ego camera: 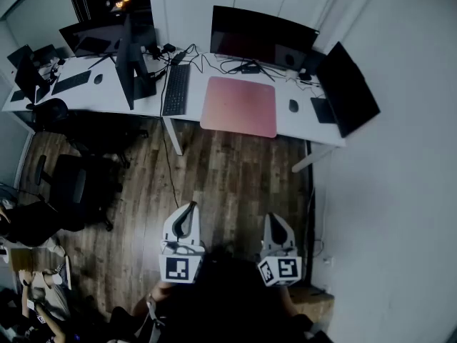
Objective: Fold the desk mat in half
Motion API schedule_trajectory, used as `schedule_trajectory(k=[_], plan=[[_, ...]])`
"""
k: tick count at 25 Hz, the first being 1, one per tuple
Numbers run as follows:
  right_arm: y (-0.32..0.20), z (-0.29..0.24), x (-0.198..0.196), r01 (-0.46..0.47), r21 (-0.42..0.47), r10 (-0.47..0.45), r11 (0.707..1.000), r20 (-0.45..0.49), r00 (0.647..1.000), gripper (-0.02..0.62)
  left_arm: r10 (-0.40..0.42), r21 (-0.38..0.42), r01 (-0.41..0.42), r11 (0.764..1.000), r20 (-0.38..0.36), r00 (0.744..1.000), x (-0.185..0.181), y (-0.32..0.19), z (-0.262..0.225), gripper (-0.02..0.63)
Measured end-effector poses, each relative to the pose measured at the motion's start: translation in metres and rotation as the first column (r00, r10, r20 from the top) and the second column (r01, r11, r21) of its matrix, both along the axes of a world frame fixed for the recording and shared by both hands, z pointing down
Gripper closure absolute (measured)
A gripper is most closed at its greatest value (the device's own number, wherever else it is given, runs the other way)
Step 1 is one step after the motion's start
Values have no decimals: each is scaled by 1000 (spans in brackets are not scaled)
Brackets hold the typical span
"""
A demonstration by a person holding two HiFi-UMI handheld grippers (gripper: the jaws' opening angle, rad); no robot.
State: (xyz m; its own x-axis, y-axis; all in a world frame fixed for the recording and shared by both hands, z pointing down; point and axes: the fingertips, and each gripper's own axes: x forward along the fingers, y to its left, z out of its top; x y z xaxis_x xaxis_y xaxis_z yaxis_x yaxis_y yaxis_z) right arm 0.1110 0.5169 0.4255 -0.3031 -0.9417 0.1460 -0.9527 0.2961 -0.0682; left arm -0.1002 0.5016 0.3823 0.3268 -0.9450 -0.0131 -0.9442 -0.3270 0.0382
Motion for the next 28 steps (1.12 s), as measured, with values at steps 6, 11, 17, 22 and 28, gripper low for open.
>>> schedule_trajectory(k=[6, 11, 17, 22, 28], plan=[[1, 2, -9, 6, 1, -6, 1000, 10, 1000, 589, 1, 0, -1, 1000, -4, 1000, -7, 1, 0, 598], [0, -2, -14, 7, 7, -7, 1000, 5, 1000, 588, -3, -4, 3, 1000, -14, 1000, -14, 1, 0, 598], [-6, -6, -20, -14, 32, 13, 999, 36, 999, 583, 38, 5, -38, 999, -42, 998, -21, -3, 2, 511], [-9, 9, -32, 12, -23, -12, 1000, 24, 1000, 454, 76, -26, -77, 997, -28, 997, -23, -7, 14, 452], [-15, 12, -45, -6, -26, 7, 1000, 17, 1000, 454, 91, -38, -93, 995, -50, 995, -33, -11, 29, 453]])
